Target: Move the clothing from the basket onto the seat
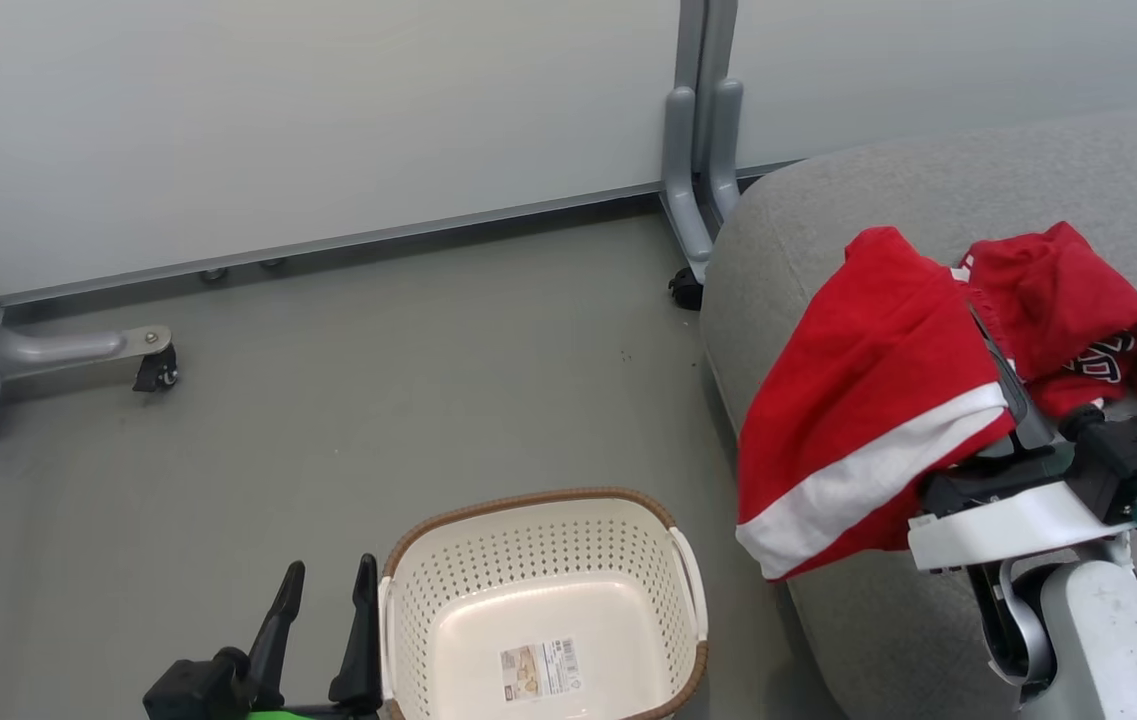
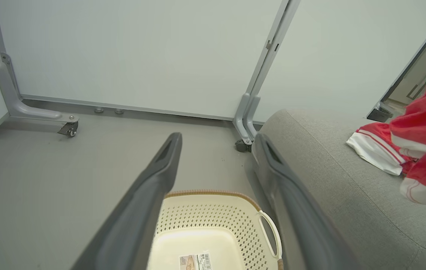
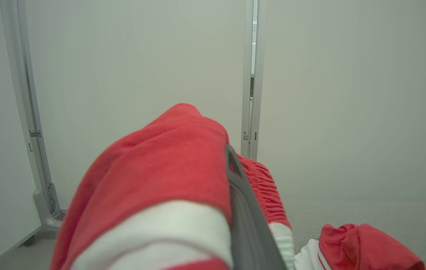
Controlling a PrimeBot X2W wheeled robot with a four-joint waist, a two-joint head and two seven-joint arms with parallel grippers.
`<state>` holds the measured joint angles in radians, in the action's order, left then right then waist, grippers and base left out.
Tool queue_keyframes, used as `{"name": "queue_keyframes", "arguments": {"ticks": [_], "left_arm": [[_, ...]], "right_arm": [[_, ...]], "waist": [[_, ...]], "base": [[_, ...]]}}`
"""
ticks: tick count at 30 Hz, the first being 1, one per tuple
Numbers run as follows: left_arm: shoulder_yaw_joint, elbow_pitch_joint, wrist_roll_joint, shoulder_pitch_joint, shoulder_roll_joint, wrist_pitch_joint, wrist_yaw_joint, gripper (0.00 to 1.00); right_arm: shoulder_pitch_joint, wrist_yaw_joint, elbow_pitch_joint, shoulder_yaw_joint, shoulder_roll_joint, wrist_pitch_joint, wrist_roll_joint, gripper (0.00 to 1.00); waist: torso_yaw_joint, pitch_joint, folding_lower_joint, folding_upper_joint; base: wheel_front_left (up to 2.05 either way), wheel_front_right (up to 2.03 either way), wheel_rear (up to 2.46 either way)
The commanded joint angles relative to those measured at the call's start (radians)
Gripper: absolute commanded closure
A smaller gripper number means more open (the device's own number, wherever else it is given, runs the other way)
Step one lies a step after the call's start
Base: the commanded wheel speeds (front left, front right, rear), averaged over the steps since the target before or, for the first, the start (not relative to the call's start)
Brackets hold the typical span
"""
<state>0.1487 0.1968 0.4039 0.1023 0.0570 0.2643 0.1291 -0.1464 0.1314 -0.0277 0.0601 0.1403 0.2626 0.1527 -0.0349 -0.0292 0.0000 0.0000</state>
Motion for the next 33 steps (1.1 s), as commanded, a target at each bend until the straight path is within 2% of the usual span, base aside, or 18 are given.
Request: {"name": "queue_keyframes", "arguments": {"ticks": [1,22,25,33], "left_arm": [[0.0,-0.005,-0.003,0.005,0.002,0.0,0.002,0.0],[0.041,-0.013,0.001,-0.049,-0.004,0.0,0.002,0.0],[0.055,-0.014,0.0,-0.063,-0.004,0.0,0.002,0.0],[0.116,0.01,0.014,-0.122,0.016,0.0,0.002,0.0]], "right_arm": [[-0.007,-0.001,0.005,-0.002,0.005,0.003,-0.008,1.0],[-0.046,-0.001,0.018,-0.033,0.031,0.003,-0.015,1.0],[-0.047,-0.002,0.024,-0.052,0.033,0.003,-0.014,1.0],[-0.02,-0.002,0.046,-0.099,0.022,0.003,-0.029,1.0]], "waist": [[-0.037,0.004,0.0,0.0],[-0.39,0.045,0.0,0.0],[-0.42,0.056,0.0,0.0],[-0.445,0.09,0.0,0.0]], "base": [[0.0,0.0,0.0],[0.0,0.0,0.0],[0.0,0.0,0.0],[0.0,0.0,0.0]]}}
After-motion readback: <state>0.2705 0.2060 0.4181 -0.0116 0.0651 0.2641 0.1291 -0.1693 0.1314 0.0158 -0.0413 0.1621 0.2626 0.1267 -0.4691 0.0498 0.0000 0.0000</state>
